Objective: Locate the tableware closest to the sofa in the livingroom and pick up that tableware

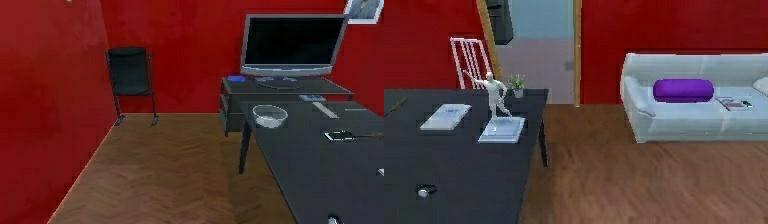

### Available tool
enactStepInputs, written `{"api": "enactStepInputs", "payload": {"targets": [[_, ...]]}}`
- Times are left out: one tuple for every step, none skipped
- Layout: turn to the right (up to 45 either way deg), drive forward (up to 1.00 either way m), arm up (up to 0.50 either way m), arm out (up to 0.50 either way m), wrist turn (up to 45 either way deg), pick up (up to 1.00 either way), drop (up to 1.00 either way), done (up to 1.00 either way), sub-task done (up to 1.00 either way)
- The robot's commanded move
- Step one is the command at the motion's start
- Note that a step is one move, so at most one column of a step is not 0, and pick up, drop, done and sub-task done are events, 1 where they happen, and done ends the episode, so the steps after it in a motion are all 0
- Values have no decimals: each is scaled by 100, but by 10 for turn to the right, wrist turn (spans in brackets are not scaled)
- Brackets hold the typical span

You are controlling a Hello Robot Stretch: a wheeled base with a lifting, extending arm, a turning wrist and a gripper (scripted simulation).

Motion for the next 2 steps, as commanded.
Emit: {"api": "enactStepInputs", "payload": {"targets": [[30, 0, 0, 0, 0, 0, 0, 0, 0], [0, 100, 0, 0, 0, 0, 0, 0, 0]]}}
